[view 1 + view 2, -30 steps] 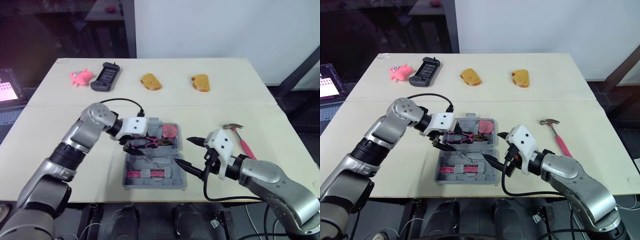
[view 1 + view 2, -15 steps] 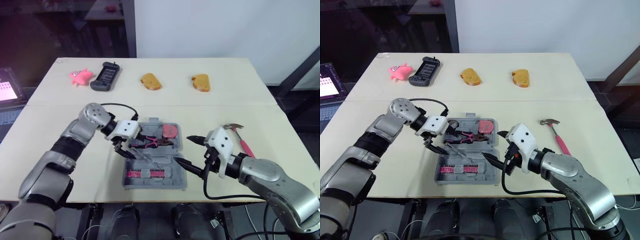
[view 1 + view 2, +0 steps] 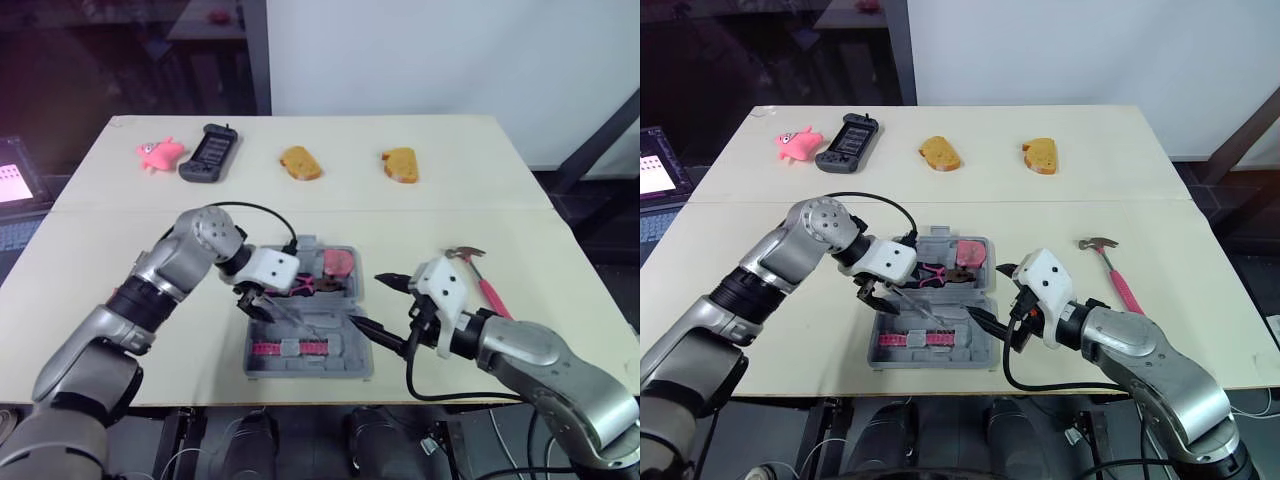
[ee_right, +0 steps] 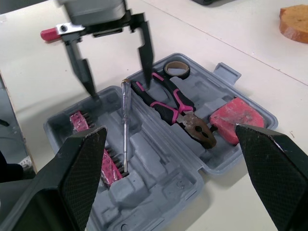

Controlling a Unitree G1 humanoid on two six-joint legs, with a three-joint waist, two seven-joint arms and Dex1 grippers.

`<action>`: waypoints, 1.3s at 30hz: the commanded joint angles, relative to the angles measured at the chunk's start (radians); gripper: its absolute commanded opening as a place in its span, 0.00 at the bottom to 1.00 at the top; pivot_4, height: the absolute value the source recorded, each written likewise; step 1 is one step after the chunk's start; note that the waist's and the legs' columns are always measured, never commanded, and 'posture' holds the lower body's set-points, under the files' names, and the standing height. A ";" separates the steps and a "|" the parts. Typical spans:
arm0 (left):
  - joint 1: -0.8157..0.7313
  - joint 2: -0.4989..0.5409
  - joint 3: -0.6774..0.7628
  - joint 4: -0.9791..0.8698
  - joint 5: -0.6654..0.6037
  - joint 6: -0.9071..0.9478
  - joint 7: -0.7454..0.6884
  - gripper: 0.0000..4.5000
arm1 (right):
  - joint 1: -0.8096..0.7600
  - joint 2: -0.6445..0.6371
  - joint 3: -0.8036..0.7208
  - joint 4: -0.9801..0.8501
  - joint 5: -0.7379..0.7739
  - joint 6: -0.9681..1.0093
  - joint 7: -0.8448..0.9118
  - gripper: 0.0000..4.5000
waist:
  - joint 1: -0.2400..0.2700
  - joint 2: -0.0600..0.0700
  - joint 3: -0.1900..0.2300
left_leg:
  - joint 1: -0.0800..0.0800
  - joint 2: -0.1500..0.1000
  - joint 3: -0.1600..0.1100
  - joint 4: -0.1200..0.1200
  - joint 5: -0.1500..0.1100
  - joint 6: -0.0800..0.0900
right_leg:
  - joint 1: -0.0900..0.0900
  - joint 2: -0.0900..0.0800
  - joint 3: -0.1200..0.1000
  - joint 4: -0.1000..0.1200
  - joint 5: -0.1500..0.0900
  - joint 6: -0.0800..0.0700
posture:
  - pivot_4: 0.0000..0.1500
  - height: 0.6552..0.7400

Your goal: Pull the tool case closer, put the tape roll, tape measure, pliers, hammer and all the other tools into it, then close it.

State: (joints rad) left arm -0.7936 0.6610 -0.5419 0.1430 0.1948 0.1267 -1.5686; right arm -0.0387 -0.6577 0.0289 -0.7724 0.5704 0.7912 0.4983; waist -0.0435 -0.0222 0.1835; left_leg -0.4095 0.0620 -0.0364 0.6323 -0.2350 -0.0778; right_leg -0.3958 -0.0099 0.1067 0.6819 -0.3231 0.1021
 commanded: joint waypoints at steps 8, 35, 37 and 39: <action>0.015 -0.019 -0.035 -0.033 0.062 0.005 0.055 0.86 | 0.003 0.006 -0.007 -0.039 0.002 -0.007 -0.009 1.00 | 0.001 0.000 0.000 | 0.000 0.000 0.000 0.001 0.000 0.000 | 0.000 0.000 0.000 0.000 0.000 0.000 | 1.00 1.00; 0.016 -0.038 -0.037 -0.010 0.081 0.023 0.072 0.01 | 0.013 0.005 -0.011 -0.042 0.003 -0.010 -0.019 1.00 | 0.001 0.000 0.000 | 0.000 0.000 0.000 0.000 0.000 0.000 | 0.001 0.000 0.000 0.000 0.000 0.000 | 1.00 1.00; 0.014 -0.035 -0.034 -0.019 0.076 0.029 0.067 0.01 | 0.014 0.005 -0.011 -0.042 0.003 -0.011 -0.019 1.00 | 0.000 0.000 0.000 | 0.000 0.000 0.000 0.000 0.000 0.000 | 0.001 0.000 0.000 0.000 0.000 0.000 | 1.00 1.00; 0.013 -0.031 -0.031 -0.027 0.073 0.033 0.065 0.01 | 0.014 0.006 -0.010 -0.042 0.003 -0.011 -0.020 1.00 | 0.000 0.000 0.000 | 0.000 0.000 0.000 0.000 0.000 0.000 | 0.001 0.000 0.000 0.000 0.000 0.000 | 1.00 1.00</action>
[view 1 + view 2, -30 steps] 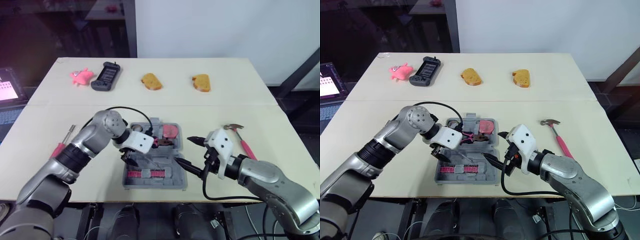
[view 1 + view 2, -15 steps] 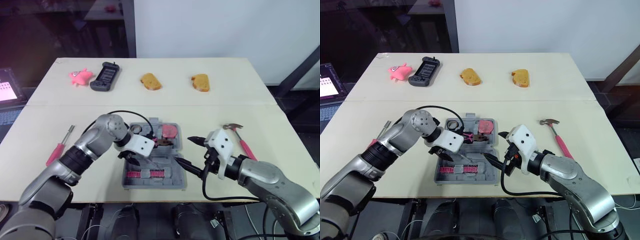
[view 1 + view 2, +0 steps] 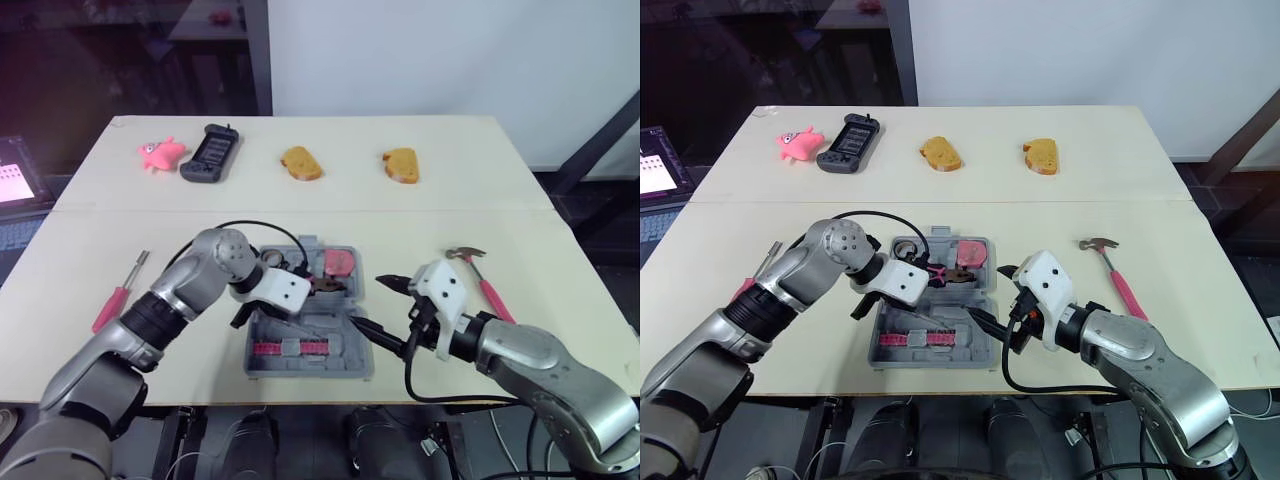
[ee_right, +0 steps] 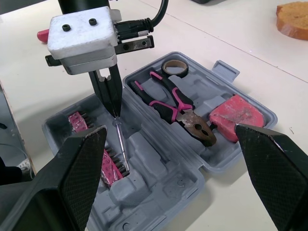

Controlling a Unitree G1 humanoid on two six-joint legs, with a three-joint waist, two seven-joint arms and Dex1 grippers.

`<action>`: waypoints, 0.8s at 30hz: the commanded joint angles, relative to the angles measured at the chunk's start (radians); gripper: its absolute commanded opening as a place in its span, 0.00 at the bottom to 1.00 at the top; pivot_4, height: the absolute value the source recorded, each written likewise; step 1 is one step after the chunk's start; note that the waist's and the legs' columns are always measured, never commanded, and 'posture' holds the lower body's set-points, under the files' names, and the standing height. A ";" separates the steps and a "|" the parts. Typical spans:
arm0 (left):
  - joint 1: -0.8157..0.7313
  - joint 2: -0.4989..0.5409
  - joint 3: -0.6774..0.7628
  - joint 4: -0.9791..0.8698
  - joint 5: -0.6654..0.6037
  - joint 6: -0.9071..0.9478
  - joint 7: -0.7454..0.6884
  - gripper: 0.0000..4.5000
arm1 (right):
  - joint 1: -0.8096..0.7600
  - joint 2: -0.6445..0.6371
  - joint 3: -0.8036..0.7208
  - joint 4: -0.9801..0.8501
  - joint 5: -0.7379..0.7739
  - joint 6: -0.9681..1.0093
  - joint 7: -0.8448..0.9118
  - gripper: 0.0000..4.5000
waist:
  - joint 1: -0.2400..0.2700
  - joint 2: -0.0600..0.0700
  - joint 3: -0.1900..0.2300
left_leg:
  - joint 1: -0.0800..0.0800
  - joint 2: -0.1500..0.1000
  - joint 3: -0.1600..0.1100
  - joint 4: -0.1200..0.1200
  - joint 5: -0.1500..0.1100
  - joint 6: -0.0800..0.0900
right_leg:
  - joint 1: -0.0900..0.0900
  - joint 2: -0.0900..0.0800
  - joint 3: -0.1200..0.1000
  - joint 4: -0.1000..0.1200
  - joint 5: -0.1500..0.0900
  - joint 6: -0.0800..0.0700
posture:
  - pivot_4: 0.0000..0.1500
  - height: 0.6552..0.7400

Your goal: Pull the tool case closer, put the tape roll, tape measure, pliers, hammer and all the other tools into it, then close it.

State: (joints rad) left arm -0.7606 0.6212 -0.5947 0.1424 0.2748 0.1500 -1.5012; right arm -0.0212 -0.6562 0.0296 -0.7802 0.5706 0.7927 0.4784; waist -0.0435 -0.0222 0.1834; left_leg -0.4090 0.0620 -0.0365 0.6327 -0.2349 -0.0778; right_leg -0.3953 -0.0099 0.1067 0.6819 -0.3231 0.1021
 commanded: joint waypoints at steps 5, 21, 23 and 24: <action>-0.015 0.029 0.021 -0.060 -0.019 0.014 -0.031 0.01 | -0.006 0.006 -0.004 -0.031 -0.001 -0.014 0.000 1.00 | 0.000 0.000 0.000 | 0.000 0.000 0.000 0.000 0.000 0.000 | 0.000 0.000 0.000 0.000 0.000 0.000 | 1.00 1.00; -0.002 0.011 0.005 -0.048 0.007 0.014 0.016 0.28 | 0.002 0.009 -0.002 -0.033 -0.012 -0.017 0.001 1.00 | 0.001 0.000 0.000 | 0.000 0.000 0.000 0.000 0.000 0.000 | 0.000 0.000 0.000 0.000 0.000 0.000 | 1.00 1.00; -0.004 0.011 0.005 -0.046 0.007 0.011 0.014 0.51 | 0.002 0.009 0.000 -0.033 -0.013 -0.016 0.000 1.00 | 0.001 0.000 0.000 | 0.000 0.000 0.000 0.000 0.000 0.000 | 0.000 0.000 0.000 0.000 0.000 0.000 | 1.00 1.00; -0.003 0.012 0.004 -0.046 0.008 0.012 0.012 0.51 | 0.002 0.010 0.000 -0.033 -0.012 -0.016 0.000 1.00 | 0.000 0.000 0.000 | 0.000 0.000 0.000 0.000 0.000 0.000 | 0.000 0.000 0.000 0.000 0.000 0.000 | 1.00 1.00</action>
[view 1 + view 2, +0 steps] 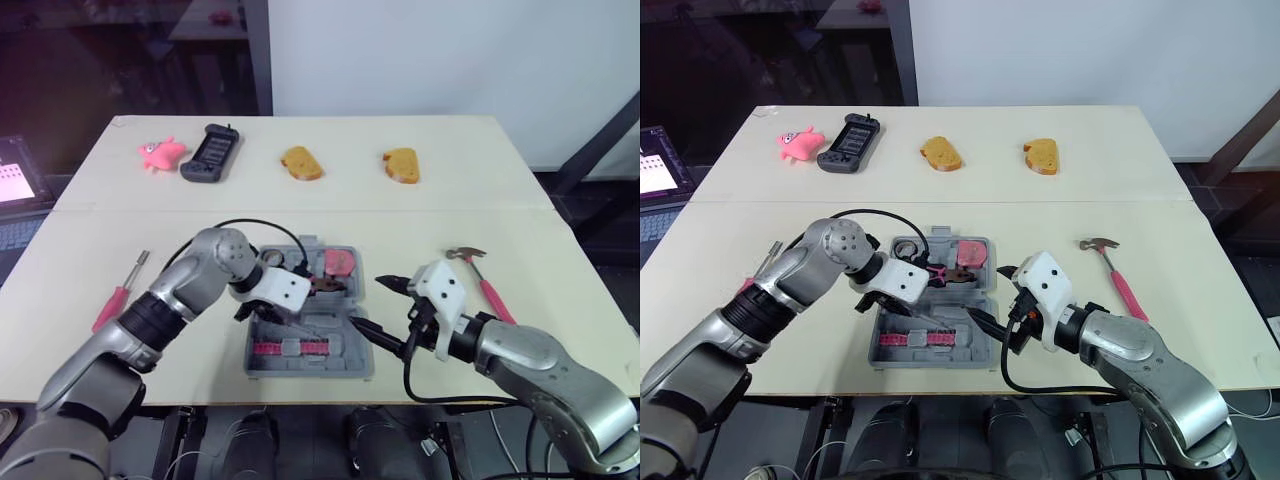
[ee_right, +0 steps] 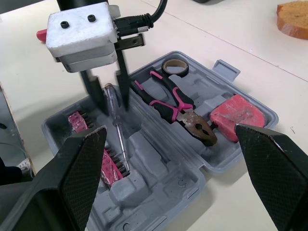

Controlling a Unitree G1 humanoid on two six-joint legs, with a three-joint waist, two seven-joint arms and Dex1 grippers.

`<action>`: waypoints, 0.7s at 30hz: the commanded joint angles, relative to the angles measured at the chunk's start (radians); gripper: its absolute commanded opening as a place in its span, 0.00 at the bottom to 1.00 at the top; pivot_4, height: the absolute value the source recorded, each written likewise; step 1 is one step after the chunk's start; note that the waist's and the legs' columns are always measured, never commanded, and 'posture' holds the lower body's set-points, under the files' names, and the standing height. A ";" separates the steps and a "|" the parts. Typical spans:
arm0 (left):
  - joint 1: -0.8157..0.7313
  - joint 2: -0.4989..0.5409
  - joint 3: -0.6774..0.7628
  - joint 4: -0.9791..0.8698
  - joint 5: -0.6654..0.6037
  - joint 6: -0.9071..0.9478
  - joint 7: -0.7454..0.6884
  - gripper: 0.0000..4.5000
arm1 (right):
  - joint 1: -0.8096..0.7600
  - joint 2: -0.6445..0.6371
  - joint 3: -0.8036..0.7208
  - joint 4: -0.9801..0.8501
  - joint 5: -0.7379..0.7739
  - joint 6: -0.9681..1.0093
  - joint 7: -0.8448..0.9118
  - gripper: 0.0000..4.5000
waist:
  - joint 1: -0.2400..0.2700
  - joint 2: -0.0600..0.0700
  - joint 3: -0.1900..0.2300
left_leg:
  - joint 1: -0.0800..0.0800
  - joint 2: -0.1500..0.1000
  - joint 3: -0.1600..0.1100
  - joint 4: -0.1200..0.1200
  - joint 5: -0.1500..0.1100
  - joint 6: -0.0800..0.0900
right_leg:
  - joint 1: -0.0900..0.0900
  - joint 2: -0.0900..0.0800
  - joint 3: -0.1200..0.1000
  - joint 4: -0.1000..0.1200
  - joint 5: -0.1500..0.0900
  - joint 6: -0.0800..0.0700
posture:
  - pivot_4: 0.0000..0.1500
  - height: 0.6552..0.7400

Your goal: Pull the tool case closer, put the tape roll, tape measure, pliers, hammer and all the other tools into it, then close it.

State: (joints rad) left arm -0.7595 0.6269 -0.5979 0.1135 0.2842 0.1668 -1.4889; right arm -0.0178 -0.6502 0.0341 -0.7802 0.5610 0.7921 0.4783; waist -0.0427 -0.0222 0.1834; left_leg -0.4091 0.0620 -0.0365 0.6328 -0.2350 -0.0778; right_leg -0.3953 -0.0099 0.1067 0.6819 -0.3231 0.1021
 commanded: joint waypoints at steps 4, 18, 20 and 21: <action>0.002 0.008 0.006 -0.020 0.001 -0.003 -0.001 0.51 | 0.000 0.005 -0.006 -0.035 -0.001 -0.015 0.000 1.00 | 0.000 0.000 0.000 | 0.000 0.000 0.000 0.000 0.000 0.000 | 0.000 0.000 0.000 0.000 0.000 0.000 | 1.00 1.00; 0.013 -0.005 -0.017 0.010 0.037 -0.022 0.020 0.46 | 0.009 0.006 -0.012 -0.043 0.002 -0.013 -0.006 1.00 | 0.000 0.000 0.000 | 0.000 0.000 0.000 0.000 0.000 0.000 | 0.000 0.000 0.000 0.000 0.000 0.000 | 1.00 1.00; 0.011 -0.006 -0.016 0.011 0.038 -0.019 0.018 0.31 | 0.009 0.006 -0.012 -0.043 0.002 -0.013 -0.007 1.00 | 0.000 0.000 0.000 | 0.000 0.000 0.000 0.000 0.000 0.000 | 0.000 0.000 0.000 0.000 0.000 0.000 | 1.00 1.00; 0.011 -0.006 -0.016 0.012 0.039 -0.019 0.016 0.21 | 0.010 0.006 -0.012 -0.043 0.002 -0.013 -0.007 1.00 | 0.000 0.000 0.000 | 0.000 0.000 0.000 0.000 0.000 0.000 | 0.000 0.000 0.000 0.000 0.000 0.000 | 1.00 1.00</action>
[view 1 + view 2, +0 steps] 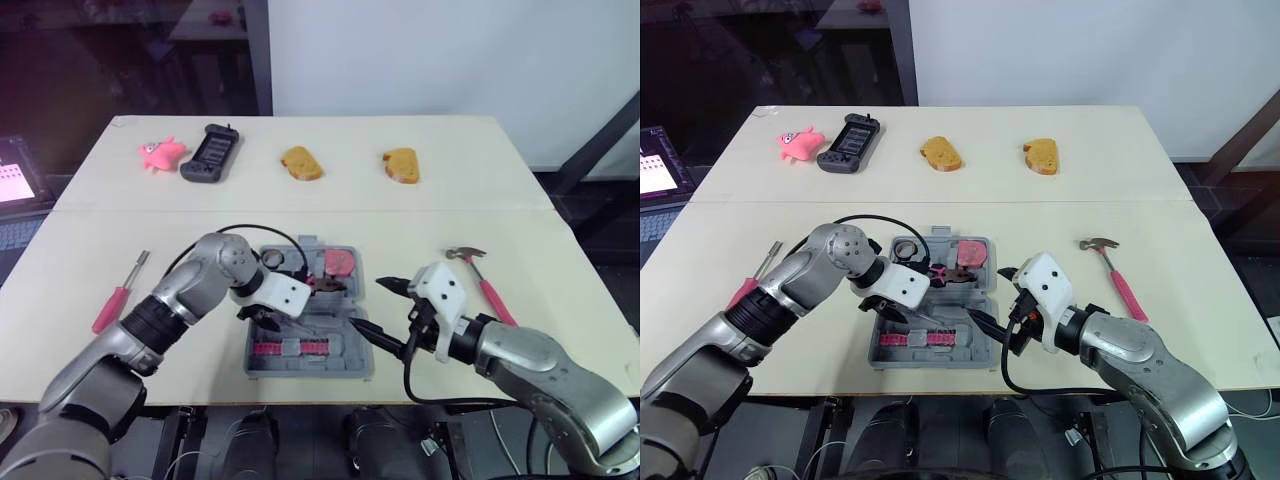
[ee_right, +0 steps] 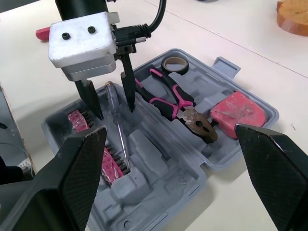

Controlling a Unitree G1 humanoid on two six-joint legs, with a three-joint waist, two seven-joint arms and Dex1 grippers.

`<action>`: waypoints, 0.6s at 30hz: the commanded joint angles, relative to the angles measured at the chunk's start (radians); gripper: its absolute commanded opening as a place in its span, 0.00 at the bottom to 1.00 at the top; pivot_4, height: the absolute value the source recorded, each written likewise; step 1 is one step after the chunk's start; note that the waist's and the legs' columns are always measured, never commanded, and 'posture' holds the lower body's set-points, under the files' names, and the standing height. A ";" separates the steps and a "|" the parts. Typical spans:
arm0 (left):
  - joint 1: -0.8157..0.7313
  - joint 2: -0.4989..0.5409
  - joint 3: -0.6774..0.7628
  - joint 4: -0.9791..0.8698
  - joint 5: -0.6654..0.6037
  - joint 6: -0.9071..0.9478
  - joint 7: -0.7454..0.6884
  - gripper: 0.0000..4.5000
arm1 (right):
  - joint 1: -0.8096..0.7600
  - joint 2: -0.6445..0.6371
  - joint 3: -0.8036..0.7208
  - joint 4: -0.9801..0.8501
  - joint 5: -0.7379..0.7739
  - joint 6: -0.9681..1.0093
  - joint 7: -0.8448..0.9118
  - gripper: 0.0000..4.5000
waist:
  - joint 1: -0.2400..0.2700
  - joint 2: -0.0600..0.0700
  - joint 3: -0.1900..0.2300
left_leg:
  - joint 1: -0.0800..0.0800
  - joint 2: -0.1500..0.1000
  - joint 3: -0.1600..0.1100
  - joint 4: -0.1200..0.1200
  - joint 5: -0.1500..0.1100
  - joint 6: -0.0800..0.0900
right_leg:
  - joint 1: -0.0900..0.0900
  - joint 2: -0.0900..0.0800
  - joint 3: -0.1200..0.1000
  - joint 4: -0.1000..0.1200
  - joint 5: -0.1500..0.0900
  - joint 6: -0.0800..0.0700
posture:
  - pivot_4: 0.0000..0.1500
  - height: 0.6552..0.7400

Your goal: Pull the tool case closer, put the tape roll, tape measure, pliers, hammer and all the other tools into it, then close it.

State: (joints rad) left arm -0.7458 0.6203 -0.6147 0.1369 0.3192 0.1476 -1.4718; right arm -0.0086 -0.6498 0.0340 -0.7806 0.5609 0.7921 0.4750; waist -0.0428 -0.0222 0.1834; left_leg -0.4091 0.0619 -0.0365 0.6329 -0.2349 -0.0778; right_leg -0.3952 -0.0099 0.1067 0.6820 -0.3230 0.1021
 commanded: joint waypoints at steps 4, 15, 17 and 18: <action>0.003 0.002 0.001 -0.021 0.001 0.011 -0.007 0.02 | 0.002 0.006 -0.012 -0.042 0.002 -0.013 -0.005 1.00 | 0.000 0.000 0.000 | 0.000 0.000 0.000 0.000 0.000 0.000 | 0.000 0.000 0.000 0.000 0.000 0.000 | 1.00 1.00; -0.064 0.008 0.075 -0.080 -0.087 0.186 -0.062 0.02 | -0.001 0.000 -0.012 -0.039 0.001 -0.016 0.001 1.00 | 0.000 0.000 0.000 | 0.000 0.000 0.000 0.000 0.000 0.000 | 0.000 0.000 0.000 0.000 0.000 0.000 | 1.00 1.00; -0.080 0.003 0.084 -0.090 -0.097 0.228 -0.060 0.02 | -0.001 -0.001 -0.010 -0.038 -0.001 -0.019 0.003 1.00 | 0.000 0.000 0.000 | 0.000 0.000 0.000 0.000 0.000 0.000 | 0.000 0.000 0.000 0.000 0.000 0.000 | 1.00 1.00; -0.084 0.000 0.084 -0.093 -0.098 0.247 -0.056 0.02 | -0.001 -0.001 -0.010 -0.037 -0.001 -0.019 0.004 1.00 | 0.001 0.000 0.000 | 0.000 0.000 0.000 0.000 0.000 0.000 | 0.000 0.000 0.000 0.000 0.000 0.000 | 1.00 1.00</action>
State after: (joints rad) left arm -0.8142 0.6222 -0.5564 0.0775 0.2362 0.3623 -1.5271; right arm -0.0076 -0.6498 0.0340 -0.7807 0.5607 0.7919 0.4760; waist -0.0419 -0.0222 0.1834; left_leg -0.4091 0.0619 -0.0365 0.6331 -0.2350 -0.0778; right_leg -0.3949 -0.0099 0.1066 0.6821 -0.3231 0.1022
